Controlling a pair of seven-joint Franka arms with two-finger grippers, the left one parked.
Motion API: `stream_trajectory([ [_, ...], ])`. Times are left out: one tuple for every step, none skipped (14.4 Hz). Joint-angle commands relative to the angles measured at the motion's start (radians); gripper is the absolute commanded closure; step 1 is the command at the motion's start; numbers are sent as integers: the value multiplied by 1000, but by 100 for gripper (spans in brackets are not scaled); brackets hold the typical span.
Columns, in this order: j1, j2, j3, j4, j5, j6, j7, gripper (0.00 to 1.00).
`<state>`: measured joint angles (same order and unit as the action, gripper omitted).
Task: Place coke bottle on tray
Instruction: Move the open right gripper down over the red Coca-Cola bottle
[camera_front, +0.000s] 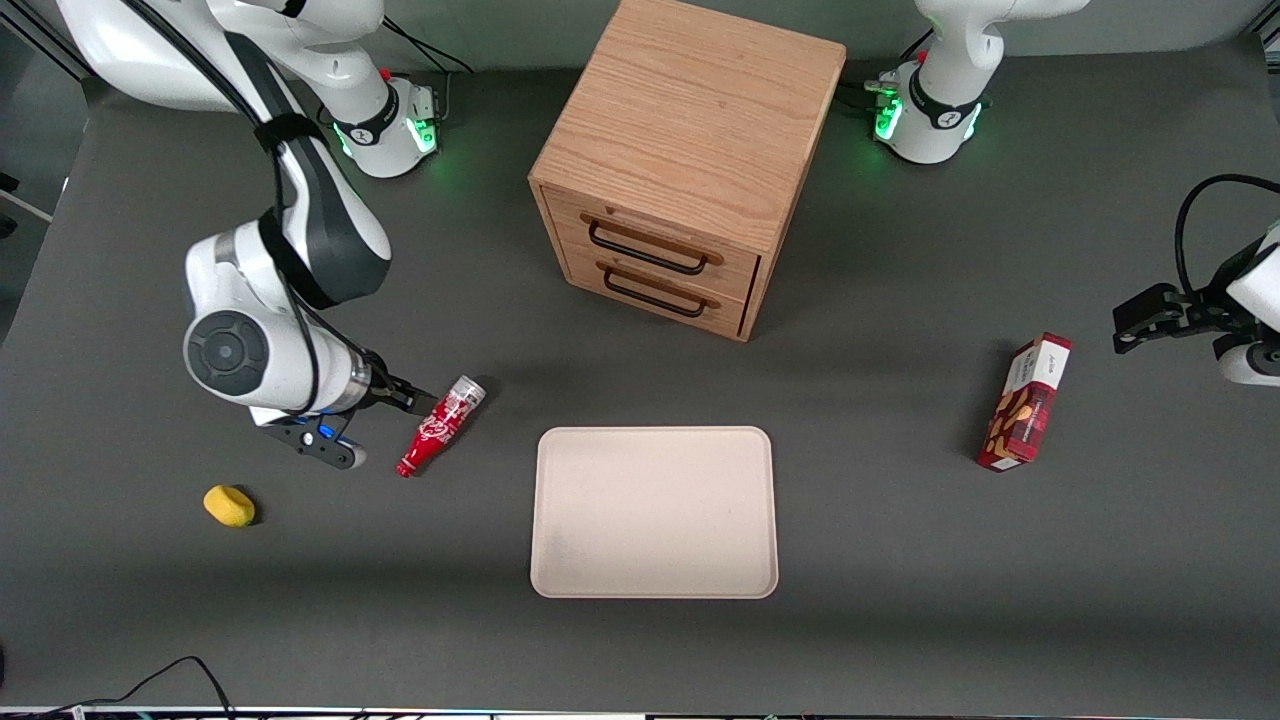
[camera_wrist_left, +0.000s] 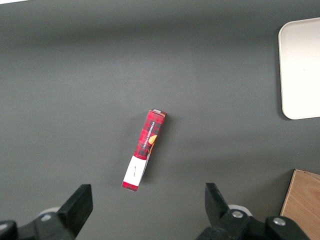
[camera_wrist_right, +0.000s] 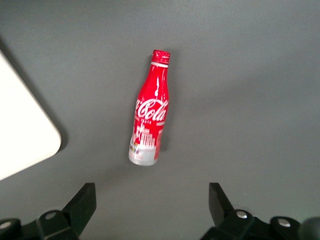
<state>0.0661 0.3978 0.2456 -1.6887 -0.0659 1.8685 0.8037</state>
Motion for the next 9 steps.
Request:
stream_trajectory([
  [0,-20,3,-107,-35,125,74,0],
  [1,-16,3,-133,-43,168,75,0],
  [1,-7,3,-158,-52,208,77,0],
  [1,4,3,-167,-57,237,94,0],
  [3,21,3,-170,-61,260,113,0],
  [3,36,3,-170,-78,285,146,0],
  [3,48,3,-173,-89,303,173,0],
  [6,56,3,-186,-92,343,196,0],
  [14,58,3,-204,-92,380,213,0],
])
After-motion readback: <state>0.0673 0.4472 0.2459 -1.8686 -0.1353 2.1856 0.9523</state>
